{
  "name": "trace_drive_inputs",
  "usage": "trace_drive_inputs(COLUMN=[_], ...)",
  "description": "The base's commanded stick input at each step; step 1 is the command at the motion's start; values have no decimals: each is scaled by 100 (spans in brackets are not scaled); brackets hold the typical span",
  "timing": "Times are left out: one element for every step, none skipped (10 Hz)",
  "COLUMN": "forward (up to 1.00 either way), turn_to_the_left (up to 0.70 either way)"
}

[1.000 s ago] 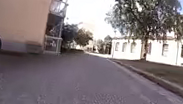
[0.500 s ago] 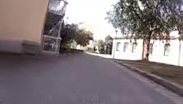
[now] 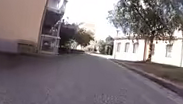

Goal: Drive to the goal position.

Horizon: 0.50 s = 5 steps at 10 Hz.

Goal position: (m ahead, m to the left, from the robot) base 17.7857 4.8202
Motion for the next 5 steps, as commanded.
trace_drive_inputs(forward=[85,85,85,85,85], turn_to_the_left=[0,0,0,0,0])
